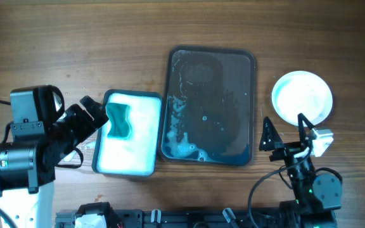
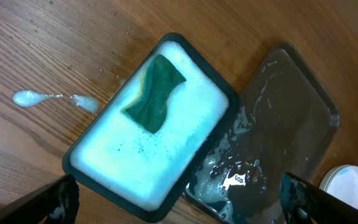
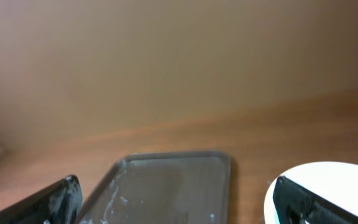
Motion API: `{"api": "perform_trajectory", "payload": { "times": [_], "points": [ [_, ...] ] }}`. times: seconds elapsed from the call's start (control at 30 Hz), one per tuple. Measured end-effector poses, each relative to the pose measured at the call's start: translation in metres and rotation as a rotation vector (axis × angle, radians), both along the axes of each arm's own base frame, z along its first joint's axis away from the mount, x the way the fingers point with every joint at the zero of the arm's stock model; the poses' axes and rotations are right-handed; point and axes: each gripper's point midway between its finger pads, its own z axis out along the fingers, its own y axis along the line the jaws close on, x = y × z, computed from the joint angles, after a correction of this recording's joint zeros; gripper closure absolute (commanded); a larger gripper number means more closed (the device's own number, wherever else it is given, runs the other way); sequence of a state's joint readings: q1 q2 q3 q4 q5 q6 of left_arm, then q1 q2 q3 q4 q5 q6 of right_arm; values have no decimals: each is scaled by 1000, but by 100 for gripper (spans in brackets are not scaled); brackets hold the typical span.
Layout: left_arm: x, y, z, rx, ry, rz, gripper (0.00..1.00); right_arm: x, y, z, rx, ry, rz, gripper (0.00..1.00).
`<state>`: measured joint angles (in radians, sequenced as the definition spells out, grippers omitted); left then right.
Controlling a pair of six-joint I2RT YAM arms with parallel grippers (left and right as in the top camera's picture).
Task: Clean dirty plates on tray and stack at the side
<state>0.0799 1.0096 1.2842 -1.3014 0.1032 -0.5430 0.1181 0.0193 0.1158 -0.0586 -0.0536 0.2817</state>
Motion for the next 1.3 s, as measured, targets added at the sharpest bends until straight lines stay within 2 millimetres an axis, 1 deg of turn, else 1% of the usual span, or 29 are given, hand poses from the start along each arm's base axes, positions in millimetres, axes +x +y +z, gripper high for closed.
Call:
{"api": "perform_trajectory", "payload": {
  "times": [0.03, 0.07, 0.1, 0.13, 0.2, 0.8, 0.83, 0.87, 0.9, 0.93, 0.97, 1.0, 1.03, 1.07, 1.1, 1.13, 1.2, 1.23, 1.3],
  "points": [
    [0, 0, 0, 0, 1, 0, 0, 4, -1, -8, 3, -25, -7, 0],
    [0, 0, 0, 0, 0, 0, 0, 7, -1, -25, -1, 15, -10, 0],
    [0, 0, 0, 0, 0, 0, 0, 8, -1, -38, -5, 47, -11, 0],
    [0, 0, 0, 0, 2, 0, 0, 8, -1, -41, -6, 57, -12, 0],
    [0, 0, 0, 0, 0, 0, 0, 8, -1, -37, -5, 44, -14, 0],
    [1, 1, 1, 7, -8, -1, 0, 8, -1, -38, -5, 44, -14, 0],
    [9, 3, 6, 22, -51, 1, 0, 8, -1, -38, -5, 45, -14, 0],
    [23, 6, 17, 44, -143, -1, 0, 8, -1, -38, -5, 45, -14, 0],
    [34, 7, 29, 61, -236, -13, 0, 8, -1, -38, -5, 46, -14, 0],
    [44, 5, 43, 83, -358, -38, 0, 8, -1, -38, -5, 45, -14, 0],
    [52, -2, 59, 106, -514, -84, 0, 8, -1, -38, -5, 45, -14, 0],
    [47, -12, 67, 121, -630, -133, 0, 8, -1, -38, -5, 46, -14, 0],
    [41, -20, 69, 126, -713, -170, 0, 8, -1, -38, -5, 44, -14, 0],
    [31, -27, 67, 133, -801, -201, 0, 8, -2, -38, -5, 44, -14, 0],
    [25, -29, 62, 138, -851, -212, 0, 8, -2, -38, -5, 44, -14, 0],
    [19, -29, 52, 147, -889, -215, 0, 8, -2, -38, -5, 44, -14, 0],
    [13, -29, 33, 157, -937, -214, 0, 8, -2, -37, -5, 44, -14, 0],
    [9, -28, 12, 163, -962, -211, 0, 8, -2, -38, -5, 44, -14, 0],
    [6, -27, -2, 171, -1006, -206, 0, 8, -2, -37, -5, 43, -14, 0]
  ]
}}
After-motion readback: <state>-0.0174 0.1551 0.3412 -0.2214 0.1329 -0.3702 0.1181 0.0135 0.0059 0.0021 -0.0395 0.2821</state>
